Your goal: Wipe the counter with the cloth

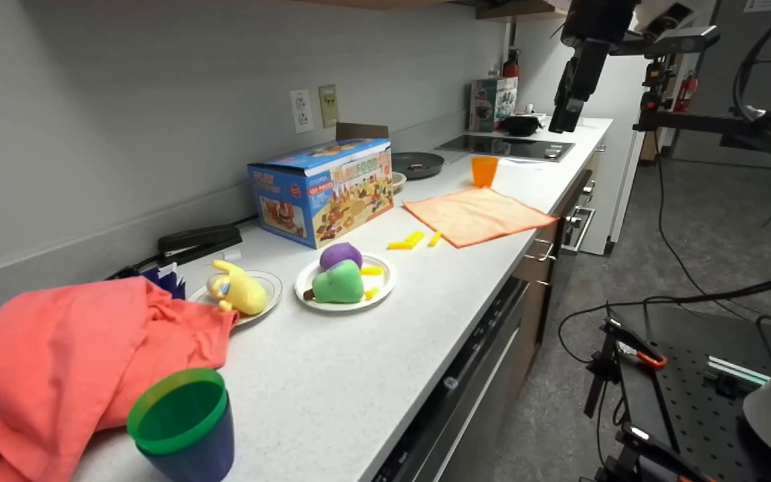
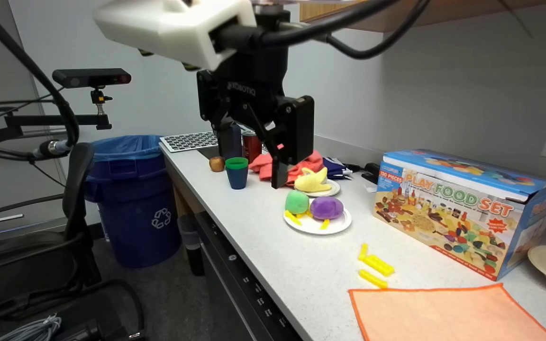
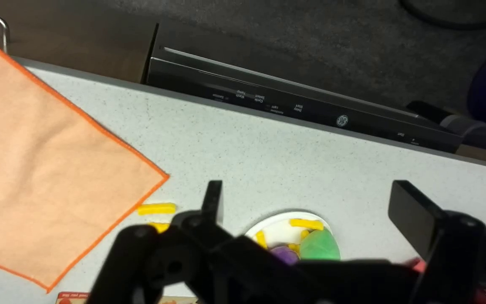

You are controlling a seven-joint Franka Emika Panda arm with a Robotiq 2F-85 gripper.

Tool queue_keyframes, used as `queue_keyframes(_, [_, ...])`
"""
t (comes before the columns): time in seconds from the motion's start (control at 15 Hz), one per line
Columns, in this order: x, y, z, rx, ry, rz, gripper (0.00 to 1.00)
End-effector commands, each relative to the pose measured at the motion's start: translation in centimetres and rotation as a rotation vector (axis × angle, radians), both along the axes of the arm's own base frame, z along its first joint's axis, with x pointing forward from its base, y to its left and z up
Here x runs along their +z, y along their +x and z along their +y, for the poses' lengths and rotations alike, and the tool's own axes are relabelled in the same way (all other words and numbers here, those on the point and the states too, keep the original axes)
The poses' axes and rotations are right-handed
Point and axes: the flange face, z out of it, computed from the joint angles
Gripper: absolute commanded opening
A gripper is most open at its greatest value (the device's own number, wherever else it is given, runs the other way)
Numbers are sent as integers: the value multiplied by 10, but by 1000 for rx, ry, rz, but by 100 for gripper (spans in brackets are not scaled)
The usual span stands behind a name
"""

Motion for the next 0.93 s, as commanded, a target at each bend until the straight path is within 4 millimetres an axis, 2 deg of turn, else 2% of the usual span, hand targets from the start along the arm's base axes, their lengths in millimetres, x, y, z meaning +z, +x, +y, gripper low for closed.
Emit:
queue_keyframes(0.0, [-7,17,1,-34,-37,43,100])
queue_keyframes(0.33, [-23,51,-8,-134,-37,34,100])
queue_keyframes(0.6, [-44,80,-26,-250,-31,43,100])
queue_keyframes(0.87, [-60,102,-52,-360,-31,57,100])
